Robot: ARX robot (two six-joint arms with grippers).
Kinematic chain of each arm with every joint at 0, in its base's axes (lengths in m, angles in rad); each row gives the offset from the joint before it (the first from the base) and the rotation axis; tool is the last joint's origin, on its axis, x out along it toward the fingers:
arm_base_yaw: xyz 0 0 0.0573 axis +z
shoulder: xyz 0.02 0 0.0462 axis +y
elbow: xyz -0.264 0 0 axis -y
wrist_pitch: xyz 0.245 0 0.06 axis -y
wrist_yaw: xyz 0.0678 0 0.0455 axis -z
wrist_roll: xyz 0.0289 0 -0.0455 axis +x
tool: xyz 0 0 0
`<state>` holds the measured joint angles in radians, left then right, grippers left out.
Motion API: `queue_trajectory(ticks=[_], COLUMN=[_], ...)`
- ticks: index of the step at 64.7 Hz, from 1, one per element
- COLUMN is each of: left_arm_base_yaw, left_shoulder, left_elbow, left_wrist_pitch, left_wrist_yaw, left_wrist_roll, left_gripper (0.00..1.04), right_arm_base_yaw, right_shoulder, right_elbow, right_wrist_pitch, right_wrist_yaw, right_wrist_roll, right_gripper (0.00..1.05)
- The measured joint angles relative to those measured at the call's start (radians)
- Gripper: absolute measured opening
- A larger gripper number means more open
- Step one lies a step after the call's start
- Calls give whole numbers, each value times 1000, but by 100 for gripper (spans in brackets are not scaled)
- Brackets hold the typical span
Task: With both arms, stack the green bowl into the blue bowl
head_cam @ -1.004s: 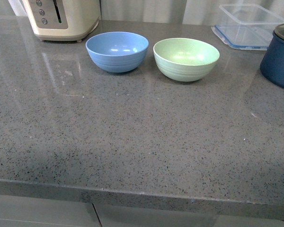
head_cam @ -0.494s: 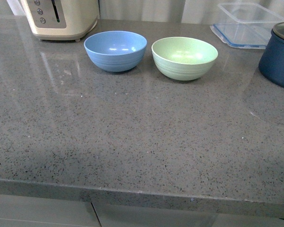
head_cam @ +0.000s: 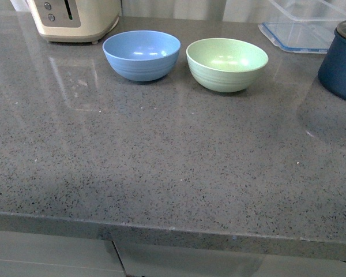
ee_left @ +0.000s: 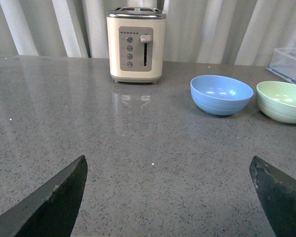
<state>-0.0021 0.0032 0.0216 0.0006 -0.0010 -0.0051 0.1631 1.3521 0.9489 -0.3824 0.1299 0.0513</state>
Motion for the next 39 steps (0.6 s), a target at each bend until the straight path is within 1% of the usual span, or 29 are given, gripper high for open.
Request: queue_trajectory(ticks=[11,24,39], left_arm_base_yaw=[0,0,0], left_shoulder=[0,0,0], left_elbow=[0,0,0], left_wrist_pitch=[0,0,0], left_wrist_yaw=[0,0,0], left_wrist_roll=[0,0,0], left_gripper=[98,98,98], right_arm_base_yaw=[55,100,114], right_shoulder=[147,296,446], right_elbow=[191,361,504], right_wrist_pitch=[-28,-55,-72], right_wrist_yaw=[-24,-42,-53], right_wrist_roll=[-21,-51,-66], right_gripper=[95,95,95])
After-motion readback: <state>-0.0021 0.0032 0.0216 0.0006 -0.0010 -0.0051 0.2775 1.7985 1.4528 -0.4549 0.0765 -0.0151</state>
